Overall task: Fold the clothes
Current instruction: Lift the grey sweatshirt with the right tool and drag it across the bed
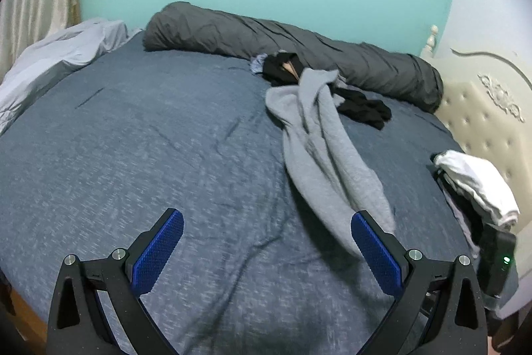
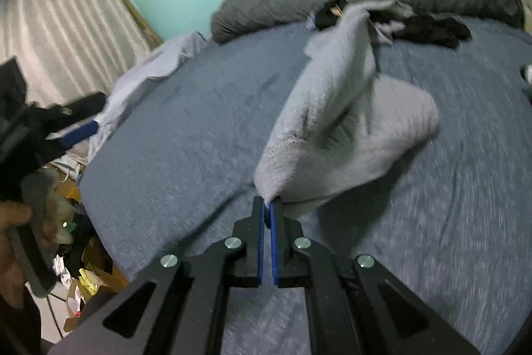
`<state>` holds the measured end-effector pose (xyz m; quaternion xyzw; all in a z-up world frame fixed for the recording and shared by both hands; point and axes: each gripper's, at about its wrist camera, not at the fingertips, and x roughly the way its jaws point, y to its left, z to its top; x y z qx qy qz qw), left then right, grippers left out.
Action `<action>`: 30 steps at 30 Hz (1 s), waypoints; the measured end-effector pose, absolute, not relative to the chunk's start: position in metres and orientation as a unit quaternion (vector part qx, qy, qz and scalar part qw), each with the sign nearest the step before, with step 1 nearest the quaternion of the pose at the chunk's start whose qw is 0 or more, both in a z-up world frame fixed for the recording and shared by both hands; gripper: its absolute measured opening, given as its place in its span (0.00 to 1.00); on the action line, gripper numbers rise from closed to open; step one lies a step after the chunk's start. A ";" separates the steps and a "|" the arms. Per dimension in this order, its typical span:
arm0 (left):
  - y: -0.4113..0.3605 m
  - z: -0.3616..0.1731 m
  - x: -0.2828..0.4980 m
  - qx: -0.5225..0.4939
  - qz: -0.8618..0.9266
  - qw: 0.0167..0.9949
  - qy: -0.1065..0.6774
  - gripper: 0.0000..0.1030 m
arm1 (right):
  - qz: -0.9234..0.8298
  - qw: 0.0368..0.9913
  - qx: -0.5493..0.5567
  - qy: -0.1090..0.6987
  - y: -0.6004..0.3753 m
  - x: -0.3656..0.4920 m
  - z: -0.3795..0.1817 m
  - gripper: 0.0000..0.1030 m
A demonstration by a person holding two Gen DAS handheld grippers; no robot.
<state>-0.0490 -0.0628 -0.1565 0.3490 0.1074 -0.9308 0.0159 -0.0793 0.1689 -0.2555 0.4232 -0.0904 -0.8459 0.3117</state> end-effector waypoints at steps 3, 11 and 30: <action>-0.052 -0.162 -0.052 0.358 -0.928 0.005 0.103 1.00 | -0.841 0.292 0.439 -0.118 0.183 -0.080 -0.266 0.06; -0.022 -0.190 -0.076 0.385 -0.918 -0.026 0.092 1.00 | -0.867 0.201 0.403 -0.215 0.281 -0.092 -0.269 0.48; 0.100 -0.275 -0.193 0.462 -0.882 -0.093 0.002 1.00 | -0.870 0.133 0.386 -0.275 0.348 -0.138 -0.340 0.51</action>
